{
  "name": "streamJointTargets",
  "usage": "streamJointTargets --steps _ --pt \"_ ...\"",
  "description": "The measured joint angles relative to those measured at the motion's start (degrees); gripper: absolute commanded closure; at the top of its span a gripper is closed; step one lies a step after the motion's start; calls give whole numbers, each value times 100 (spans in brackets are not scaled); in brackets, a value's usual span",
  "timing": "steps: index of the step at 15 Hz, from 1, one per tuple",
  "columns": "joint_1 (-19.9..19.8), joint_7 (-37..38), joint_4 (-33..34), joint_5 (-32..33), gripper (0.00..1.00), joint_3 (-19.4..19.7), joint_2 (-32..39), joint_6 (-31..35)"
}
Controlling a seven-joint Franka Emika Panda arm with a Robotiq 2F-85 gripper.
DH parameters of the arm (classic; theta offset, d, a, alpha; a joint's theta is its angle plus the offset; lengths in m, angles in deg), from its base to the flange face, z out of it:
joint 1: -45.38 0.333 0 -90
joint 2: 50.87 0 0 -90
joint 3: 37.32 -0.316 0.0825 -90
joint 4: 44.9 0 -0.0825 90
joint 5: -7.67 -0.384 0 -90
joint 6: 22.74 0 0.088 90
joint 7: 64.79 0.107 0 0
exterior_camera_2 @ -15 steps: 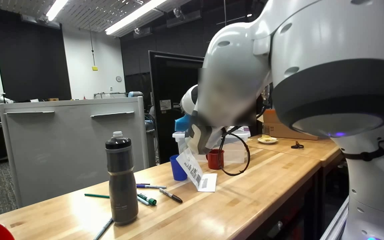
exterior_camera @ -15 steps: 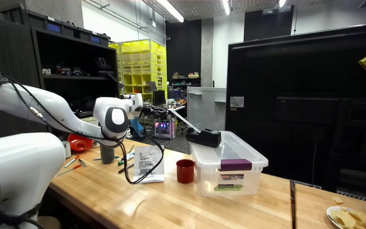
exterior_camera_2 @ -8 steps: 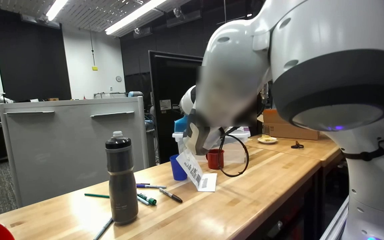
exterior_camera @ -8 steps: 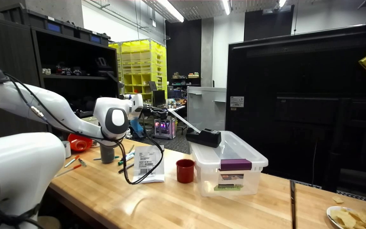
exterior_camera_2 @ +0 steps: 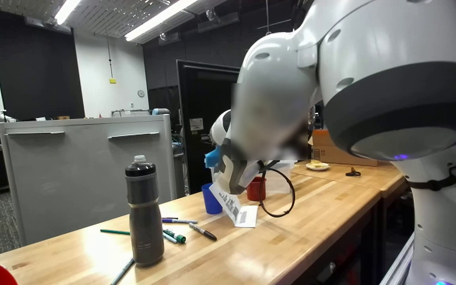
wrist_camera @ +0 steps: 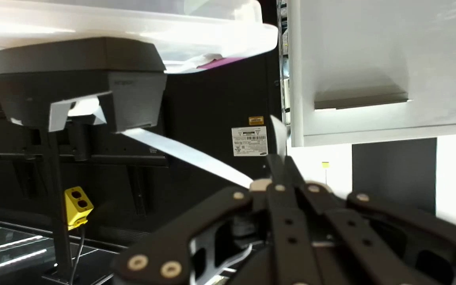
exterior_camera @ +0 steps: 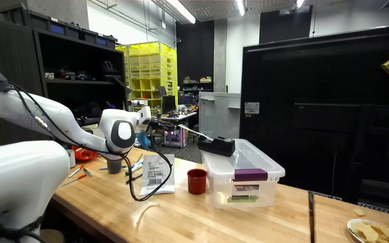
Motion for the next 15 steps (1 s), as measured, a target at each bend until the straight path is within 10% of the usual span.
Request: streamJointTargets --steps 15 --pt "504 -623 -248 175 100 -603 82 20"
